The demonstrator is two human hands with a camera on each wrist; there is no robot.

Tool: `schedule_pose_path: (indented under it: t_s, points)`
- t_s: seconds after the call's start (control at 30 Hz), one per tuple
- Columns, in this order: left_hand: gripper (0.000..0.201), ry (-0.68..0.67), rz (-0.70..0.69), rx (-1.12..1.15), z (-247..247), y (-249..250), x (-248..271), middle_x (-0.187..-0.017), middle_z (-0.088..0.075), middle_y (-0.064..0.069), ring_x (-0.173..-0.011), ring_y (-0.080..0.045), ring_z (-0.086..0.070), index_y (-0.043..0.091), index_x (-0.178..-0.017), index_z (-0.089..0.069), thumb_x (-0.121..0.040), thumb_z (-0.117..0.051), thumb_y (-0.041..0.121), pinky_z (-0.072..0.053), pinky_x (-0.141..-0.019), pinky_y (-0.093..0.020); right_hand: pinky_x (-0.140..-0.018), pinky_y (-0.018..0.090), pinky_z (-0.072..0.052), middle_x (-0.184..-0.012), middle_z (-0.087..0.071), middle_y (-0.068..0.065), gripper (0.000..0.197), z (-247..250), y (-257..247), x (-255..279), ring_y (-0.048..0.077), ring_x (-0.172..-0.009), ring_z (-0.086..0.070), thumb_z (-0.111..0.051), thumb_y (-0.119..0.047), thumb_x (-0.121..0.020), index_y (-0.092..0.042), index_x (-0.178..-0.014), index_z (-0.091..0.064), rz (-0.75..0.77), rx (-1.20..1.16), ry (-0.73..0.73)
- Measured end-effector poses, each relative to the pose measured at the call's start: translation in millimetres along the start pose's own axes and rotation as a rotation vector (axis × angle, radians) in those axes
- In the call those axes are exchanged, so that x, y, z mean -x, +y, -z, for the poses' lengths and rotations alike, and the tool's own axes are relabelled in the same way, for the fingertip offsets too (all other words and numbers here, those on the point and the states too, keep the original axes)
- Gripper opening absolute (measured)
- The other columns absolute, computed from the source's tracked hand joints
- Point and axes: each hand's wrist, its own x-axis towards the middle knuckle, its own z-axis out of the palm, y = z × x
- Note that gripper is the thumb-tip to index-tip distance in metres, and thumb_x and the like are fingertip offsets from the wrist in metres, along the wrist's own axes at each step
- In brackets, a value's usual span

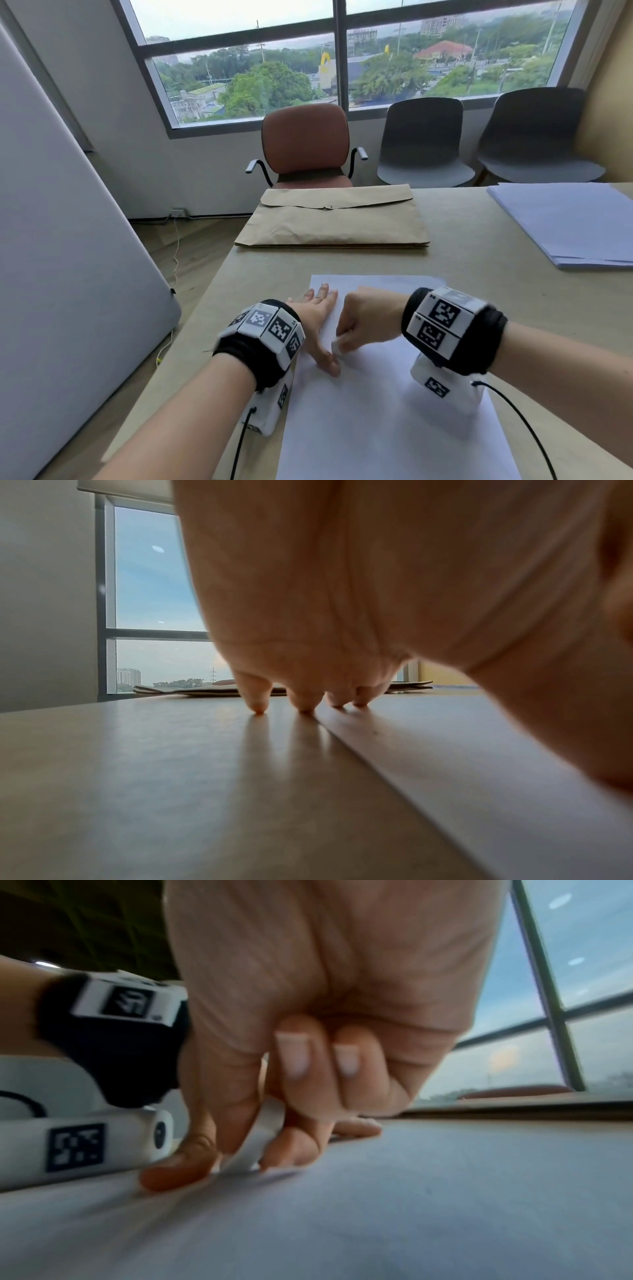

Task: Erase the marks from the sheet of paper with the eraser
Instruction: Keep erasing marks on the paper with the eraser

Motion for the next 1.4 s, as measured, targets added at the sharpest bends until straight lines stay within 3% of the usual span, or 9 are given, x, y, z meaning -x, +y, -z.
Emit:
schedule_pose_path:
  t_s: [0.17,0.33,0.5,0.73,0.83,0.93,1.13,1.3,1.4]
  points:
    - [0.132,0.017,-0.01,0.05,-4.0,-4.0,-4.7,-0.156,0.023,0.001,-0.144,-0.018,0.02,0.023,-0.148,0.02,-0.065,-0.081,0.046,0.005,-0.116,-0.045,-0.051,0.025,-0.032,-0.049,-0.037,-0.001,0.027,6.9,-0.6,-9.9,0.026,-0.06,-0.04,-0.059,-0.021,-0.079,-0.009,-0.055,-0.059,-0.051,0.006,0.22]
    - [0.131,0.021,0.018,0.022,-4.4,0.8,-4.5,-0.156,0.024,0.001,-0.144,-0.018,0.019,0.016,-0.148,0.02,-0.067,-0.08,0.043,0.004,-0.118,-0.044,-0.054,0.024,-0.035,-0.051,-0.041,-0.003,0.026,-3.4,-8.4,3.8,0.011,-0.049,-0.037,-0.059,-0.022,-0.082,-0.011,-0.058,-0.059,0.07,0.004,0.035]
    - [0.132,0.006,-0.002,0.055,-3.6,-1.1,-2.2,-0.155,0.027,0.002,-0.143,-0.018,0.022,0.02,-0.147,0.023,-0.068,-0.08,0.043,0.006,-0.117,-0.045,-0.053,0.025,-0.033,-0.049,-0.037,0.0,0.03,4.1,0.6,-1.7,0.027,-0.06,-0.041,-0.059,-0.021,-0.077,-0.01,-0.05,-0.052,-0.032,-0.019,0.161]
    - [0.129,-0.005,0.019,0.013,-3.7,-0.2,-4.8,-0.154,0.028,0.002,-0.144,-0.017,0.02,0.016,-0.146,0.023,-0.071,-0.078,0.043,0.004,-0.118,-0.044,-0.051,0.017,-0.031,-0.058,-0.051,0.005,0.02,-2.6,-2.9,9.9,0.018,-0.066,-0.046,-0.059,-0.017,-0.082,-0.002,-0.088,-0.07,0.125,-0.011,0.099]
    - [0.129,-0.013,0.023,0.002,-2.1,-0.4,-5.4,-0.154,0.029,0.001,-0.143,-0.016,0.02,0.016,-0.146,0.025,-0.071,-0.077,0.043,0.004,-0.119,-0.044,-0.054,0.018,-0.036,-0.049,-0.049,-0.001,0.016,-2.1,-2.1,14.2,0.01,-0.058,-0.049,-0.061,-0.02,-0.081,-0.008,-0.077,-0.07,0.11,-0.039,0.084]
    - [0.129,-0.007,0.025,-0.001,-1.3,0.5,-3.7,-0.154,0.028,0.002,-0.143,-0.015,0.021,0.019,-0.145,0.025,-0.071,-0.077,0.044,0.005,-0.117,-0.042,-0.052,0.019,-0.031,-0.054,-0.041,0.0,0.019,3.7,1.5,5.3,0.026,-0.069,-0.049,-0.056,-0.019,-0.081,-0.014,-0.062,-0.059,0.023,-0.025,0.181]
    - [0.129,-0.001,0.048,-0.031,-1.2,3.4,-2.0,-0.155,0.026,0.002,-0.143,-0.014,0.02,0.019,-0.146,0.024,-0.07,-0.077,0.047,0.004,-0.117,-0.038,-0.052,0.021,-0.032,-0.073,-0.059,0.008,0.022,-3.3,1.6,12.0,0.017,-0.067,-0.045,-0.059,-0.023,-0.084,-0.011,-0.096,-0.072,0.107,-0.002,0.089]
    - [0.13,-0.021,0.069,-0.033,-1.8,1.5,-1.1,-0.154,0.027,0.006,-0.143,-0.011,0.021,0.023,-0.145,0.025,-0.069,-0.076,0.051,0.003,-0.118,-0.039,-0.06,0.024,-0.036,-0.055,-0.048,-0.005,0.019,1.6,9.0,7.8,0.019,-0.064,-0.044,-0.06,-0.03,-0.084,-0.016,-0.086,-0.073,0.039,-0.039,0.145]
    - [0.129,-0.015,0.076,-0.021,-1.0,3.5,2.6,-0.155,0.025,0.005,-0.143,-0.011,0.021,0.023,-0.146,0.024,-0.069,-0.077,0.049,0.003,-0.117,-0.04,-0.062,0.026,-0.034,-0.057,-0.046,-0.001,0.031,3.6,11.8,0.2,0.025,-0.071,-0.043,-0.054,-0.028,-0.085,-0.022,-0.056,-0.057,-0.013,0.034,0.251]
